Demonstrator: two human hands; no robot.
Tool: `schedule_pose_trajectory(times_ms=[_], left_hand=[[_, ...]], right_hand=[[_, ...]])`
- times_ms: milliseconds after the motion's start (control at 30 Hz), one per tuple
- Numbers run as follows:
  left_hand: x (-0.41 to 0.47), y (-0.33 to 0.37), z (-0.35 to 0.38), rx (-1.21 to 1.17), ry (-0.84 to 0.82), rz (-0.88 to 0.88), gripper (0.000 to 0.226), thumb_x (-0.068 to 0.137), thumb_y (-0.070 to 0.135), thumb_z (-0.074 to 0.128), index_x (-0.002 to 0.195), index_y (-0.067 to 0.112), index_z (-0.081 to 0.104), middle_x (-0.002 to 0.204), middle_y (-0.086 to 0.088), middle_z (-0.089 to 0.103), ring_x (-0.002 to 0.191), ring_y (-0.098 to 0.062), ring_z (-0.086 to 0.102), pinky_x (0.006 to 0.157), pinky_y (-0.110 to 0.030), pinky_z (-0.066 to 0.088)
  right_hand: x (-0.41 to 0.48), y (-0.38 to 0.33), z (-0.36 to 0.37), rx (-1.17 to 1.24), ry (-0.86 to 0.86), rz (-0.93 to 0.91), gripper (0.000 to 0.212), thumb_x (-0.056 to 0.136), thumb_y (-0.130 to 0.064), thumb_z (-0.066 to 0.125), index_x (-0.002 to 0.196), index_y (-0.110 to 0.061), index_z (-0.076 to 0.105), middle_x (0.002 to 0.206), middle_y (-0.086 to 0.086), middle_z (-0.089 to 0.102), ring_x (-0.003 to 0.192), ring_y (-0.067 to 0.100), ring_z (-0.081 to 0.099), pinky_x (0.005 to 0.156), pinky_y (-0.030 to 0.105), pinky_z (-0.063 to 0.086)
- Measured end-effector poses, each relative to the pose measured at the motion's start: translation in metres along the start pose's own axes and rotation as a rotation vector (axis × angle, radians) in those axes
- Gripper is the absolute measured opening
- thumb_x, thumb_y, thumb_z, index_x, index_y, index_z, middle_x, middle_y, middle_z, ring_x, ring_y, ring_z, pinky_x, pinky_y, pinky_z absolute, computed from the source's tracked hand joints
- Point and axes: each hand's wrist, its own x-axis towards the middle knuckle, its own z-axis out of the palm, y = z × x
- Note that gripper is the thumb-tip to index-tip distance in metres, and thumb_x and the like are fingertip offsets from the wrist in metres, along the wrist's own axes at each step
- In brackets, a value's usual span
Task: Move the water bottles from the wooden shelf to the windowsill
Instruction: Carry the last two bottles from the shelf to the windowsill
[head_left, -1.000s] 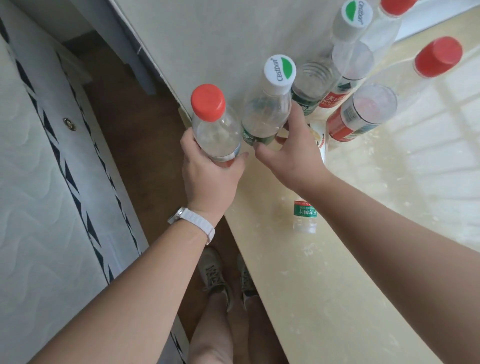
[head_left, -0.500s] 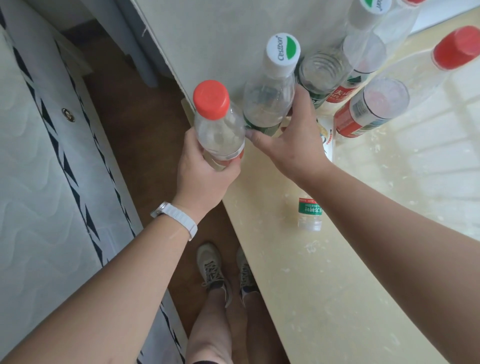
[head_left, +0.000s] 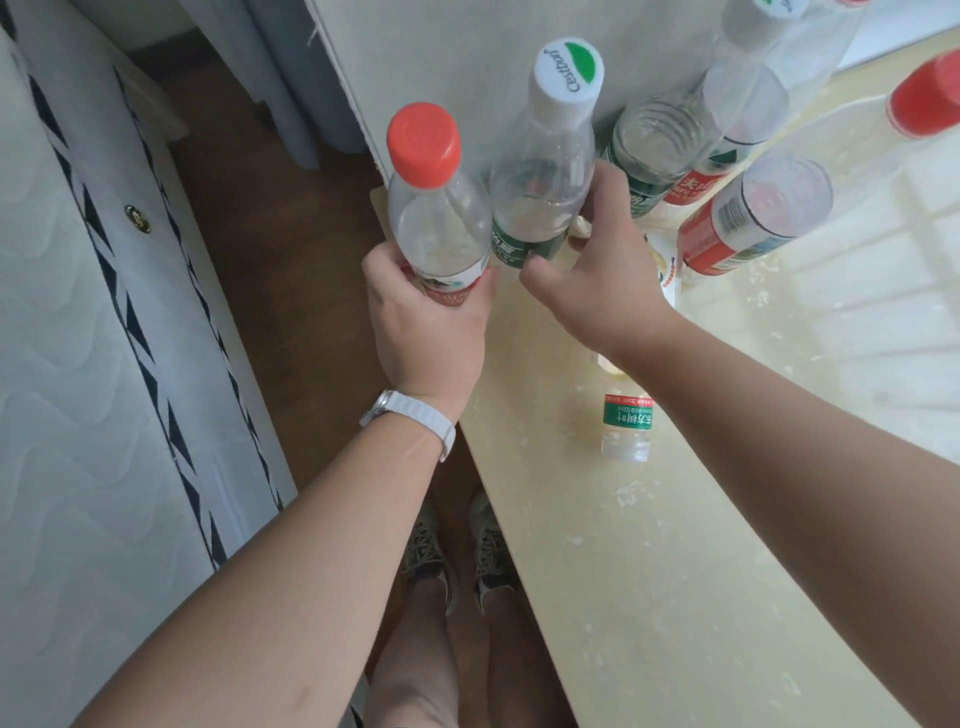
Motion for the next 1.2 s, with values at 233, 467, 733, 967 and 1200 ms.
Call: schedule_pose_trajectory(times_ms=[233,467,733,967,1200], left_hand=[[0.002,-0.002,0.003,-0.008,-0.026,0.053,0.080,0.063,0.044,0.084,0.124,0.002,0.053,0.120,-0.010,0.058,0.116,-0.022,0.055,0.092,-0.025,0.049],[0.009,-0.018,-0.007,-0.052,-0.168,0.027,0.064,0.074,0.035,0.086,0.126,0.012,0.055,0.124,-0.002,0.058,0.119,-0.017,0.058,0.093,-0.046,0.056],[0.013,-0.017,-0.003,-0.058,-0.137,0.012,0.065,0.070,0.037,0.090,0.121,0.013,0.058,0.119,-0.001,0.061,0.114,-0.020,0.063,0.089,-0.044,0.057],[0.012,-0.015,0.004,-0.092,-0.117,-0.036,0.068,0.067,0.042,0.090,0.120,0.016,0.056,0.119,0.002,0.062,0.113,-0.019,0.063,0.088,-0.047,0.058],[0.011,-0.013,0.005,-0.097,-0.105,-0.045,0.065,0.066,0.040,0.091,0.116,0.017,0.056,0.116,0.002,0.066,0.110,-0.018,0.065,0.088,-0.045,0.057]], right_hand=[[-0.002,-0.002,0.002,0.066,0.022,-0.038,0.079,0.073,-0.035,0.084,0.136,-0.019,0.039,0.130,-0.005,0.054,0.121,0.003,0.053,0.098,0.023,0.047],[0.001,-0.004,0.009,-0.004,0.075,-0.015,0.069,0.069,-0.038,0.085,0.121,-0.023,0.042,0.123,0.001,0.051,0.116,0.016,0.051,0.095,0.033,0.047],[0.010,-0.004,0.005,0.122,-0.022,-0.013,0.073,0.072,-0.028,0.073,0.136,-0.016,0.039,0.123,-0.007,0.054,0.118,0.005,0.054,0.098,0.027,0.049],[0.010,-0.005,0.009,0.151,0.036,0.071,0.079,0.070,-0.037,0.086,0.134,-0.022,0.041,0.123,-0.014,0.057,0.114,-0.001,0.057,0.096,0.035,0.053],[0.009,-0.006,0.012,0.116,0.053,0.054,0.078,0.073,-0.042,0.080,0.138,-0.023,0.042,0.126,-0.012,0.059,0.113,0.003,0.060,0.095,0.036,0.054]])
